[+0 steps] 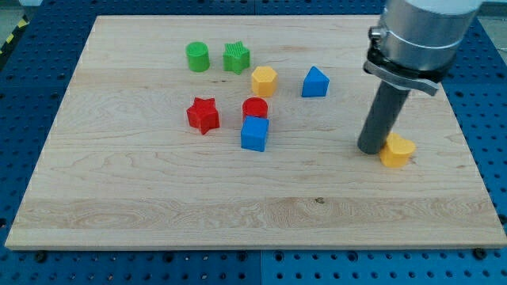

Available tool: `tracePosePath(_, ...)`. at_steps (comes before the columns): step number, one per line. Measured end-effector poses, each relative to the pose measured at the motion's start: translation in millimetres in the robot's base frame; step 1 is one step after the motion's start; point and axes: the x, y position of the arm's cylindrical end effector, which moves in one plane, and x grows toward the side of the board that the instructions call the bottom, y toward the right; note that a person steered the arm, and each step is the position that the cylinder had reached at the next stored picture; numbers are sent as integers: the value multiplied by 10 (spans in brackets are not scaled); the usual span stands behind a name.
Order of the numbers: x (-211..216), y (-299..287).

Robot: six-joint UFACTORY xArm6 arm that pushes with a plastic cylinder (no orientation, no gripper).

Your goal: Place blue triangle in between yellow blocks

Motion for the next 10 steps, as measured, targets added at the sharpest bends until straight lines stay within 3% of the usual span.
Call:
tracePosePath(1,35,206)
tracePosePath(2,-320,214)
tracePosePath(3,-1011,213)
tracePosePath(4,-1624,55)
tracePosePath(5,-1834,-640)
tracePosePath(6,-1793,-1001)
tracePosePath(8,-1587,-998)
tracePosePath(10,-1365,-556)
